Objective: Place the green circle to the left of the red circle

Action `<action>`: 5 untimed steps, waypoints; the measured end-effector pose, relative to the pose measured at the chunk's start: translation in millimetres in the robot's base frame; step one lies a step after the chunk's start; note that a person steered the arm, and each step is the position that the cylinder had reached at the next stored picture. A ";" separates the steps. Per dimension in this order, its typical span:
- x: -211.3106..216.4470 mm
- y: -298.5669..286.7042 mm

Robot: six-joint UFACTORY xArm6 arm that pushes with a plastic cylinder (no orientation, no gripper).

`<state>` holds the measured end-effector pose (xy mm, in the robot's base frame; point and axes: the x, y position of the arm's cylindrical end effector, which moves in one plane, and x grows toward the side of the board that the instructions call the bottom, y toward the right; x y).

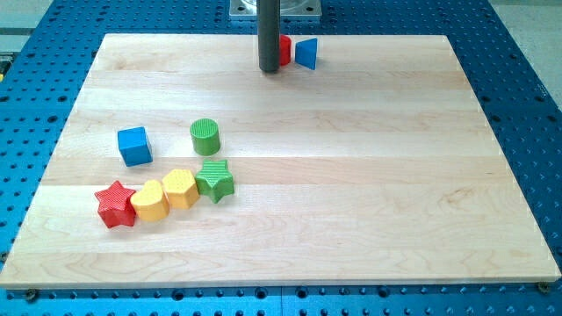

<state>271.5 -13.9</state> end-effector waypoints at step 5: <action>157.7 -104.9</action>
<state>429.2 -118.8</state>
